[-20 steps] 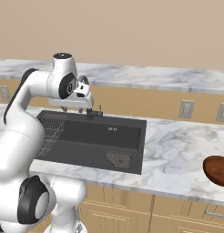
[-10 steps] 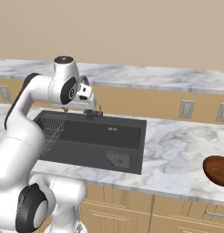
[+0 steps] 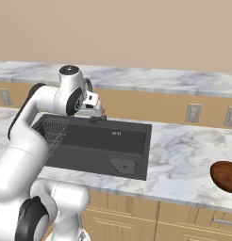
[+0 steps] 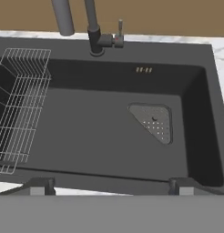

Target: Rinse each bowl for a few seconds and place them down in the sink or on the counter.

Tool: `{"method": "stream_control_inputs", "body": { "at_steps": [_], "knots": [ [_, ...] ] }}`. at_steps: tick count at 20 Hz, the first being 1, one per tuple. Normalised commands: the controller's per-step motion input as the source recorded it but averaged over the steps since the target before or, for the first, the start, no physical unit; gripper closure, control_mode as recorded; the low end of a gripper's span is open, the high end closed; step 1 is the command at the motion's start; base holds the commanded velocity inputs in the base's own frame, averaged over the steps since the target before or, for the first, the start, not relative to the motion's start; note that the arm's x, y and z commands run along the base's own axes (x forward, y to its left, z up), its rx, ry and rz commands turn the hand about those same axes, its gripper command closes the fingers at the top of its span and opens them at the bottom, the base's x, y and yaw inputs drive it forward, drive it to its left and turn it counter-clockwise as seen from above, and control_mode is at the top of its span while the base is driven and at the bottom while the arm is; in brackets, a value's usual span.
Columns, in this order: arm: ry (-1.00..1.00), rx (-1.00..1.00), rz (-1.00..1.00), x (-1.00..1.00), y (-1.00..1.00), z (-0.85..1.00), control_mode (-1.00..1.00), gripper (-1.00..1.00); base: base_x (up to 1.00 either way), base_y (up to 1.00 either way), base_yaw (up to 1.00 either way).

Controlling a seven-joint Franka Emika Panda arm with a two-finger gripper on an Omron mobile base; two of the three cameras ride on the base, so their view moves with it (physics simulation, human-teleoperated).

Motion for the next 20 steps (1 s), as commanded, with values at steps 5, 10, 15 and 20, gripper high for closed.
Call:
{"method": "stream_control_inputs", "body": {
  "at_steps": [5,10,15,20],
  "knots": [
    [-0.06,0.00,0.05,0.17,-0.13,-0.13,-1.00,-1.00,0.00,0.00,0.00],
    [-0.10,0.00,0.09,0.17,-0.09,-0.15,-1.00,-1.00,0.00,0.00,0.00],
    [-0.13,0.00,0.11,0.14,-0.07,-0.12,-1.00,-1.00,0.00,0.00,0.00],
    [-0.14,0.00,0.08,0.15,-0.02,-0.12,-1.00,-1.00,0.00,0.00,0.00]
  ]
}}
